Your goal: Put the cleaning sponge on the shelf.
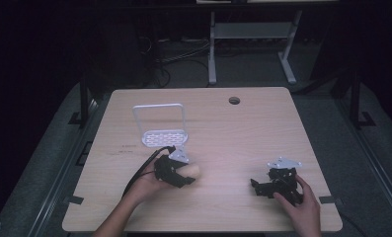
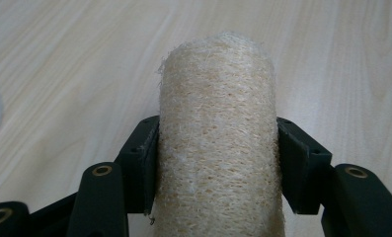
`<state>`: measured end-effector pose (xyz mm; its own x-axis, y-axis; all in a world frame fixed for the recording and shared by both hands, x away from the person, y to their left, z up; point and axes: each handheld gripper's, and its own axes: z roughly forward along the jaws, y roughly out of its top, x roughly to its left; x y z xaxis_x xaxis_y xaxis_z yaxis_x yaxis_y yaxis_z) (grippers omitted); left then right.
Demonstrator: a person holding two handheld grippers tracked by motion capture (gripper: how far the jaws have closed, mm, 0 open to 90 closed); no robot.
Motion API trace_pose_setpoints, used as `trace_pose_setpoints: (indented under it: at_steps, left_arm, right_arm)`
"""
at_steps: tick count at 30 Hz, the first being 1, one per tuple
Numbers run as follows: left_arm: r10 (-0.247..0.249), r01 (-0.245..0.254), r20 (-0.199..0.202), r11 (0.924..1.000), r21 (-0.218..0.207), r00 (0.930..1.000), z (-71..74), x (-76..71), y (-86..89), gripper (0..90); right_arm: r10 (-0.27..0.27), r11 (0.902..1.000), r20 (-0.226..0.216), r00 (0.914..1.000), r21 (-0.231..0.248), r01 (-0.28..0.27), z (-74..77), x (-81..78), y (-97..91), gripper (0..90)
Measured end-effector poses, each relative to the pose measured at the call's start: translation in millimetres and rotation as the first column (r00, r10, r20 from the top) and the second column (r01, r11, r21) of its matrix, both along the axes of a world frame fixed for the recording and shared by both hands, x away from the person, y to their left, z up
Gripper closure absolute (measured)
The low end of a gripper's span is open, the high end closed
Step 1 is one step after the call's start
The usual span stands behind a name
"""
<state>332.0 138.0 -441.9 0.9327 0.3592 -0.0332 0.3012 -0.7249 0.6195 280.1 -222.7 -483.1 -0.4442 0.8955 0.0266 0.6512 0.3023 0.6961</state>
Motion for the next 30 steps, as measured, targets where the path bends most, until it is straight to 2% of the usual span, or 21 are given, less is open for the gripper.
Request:
trace_pose_setpoints:
  at_steps: [6,14,20,30]
  left_arm:
    - [0.057,-0.057,0.011,0.9984,0.002,0.9983,3.9,4.3,10.1,41.3]
    - [0.100,-0.101,0.030,0.9949,0.006,0.9945,7.6,8.5,21.2,41.3]
    - [0.141,-0.141,0.042,0.9900,-0.001,0.9892,11.7,12.9,30.7,41.4]
    - [0.190,-0.191,0.060,0.9815,0.012,0.9799,14.7,19.9,43.7,41.4]
  right_arm:
    - [0.000,1.0000,0.000,1.0000,0.000,0.000,0.0,0.0,0.0,0.0]
    - [0.000,1.0000,0.000,1.0000,0.000,0.000,0.0,0.0,0.0,0.0]
    - [0.000,1.0000,0.000,1.0000,0.000,0.000,0.0,0.0,0.0,0.0]
    - [0.000,1.0000,0.000,1.0000,0.000,0.000,0.0,0.0,0.0,0.0]
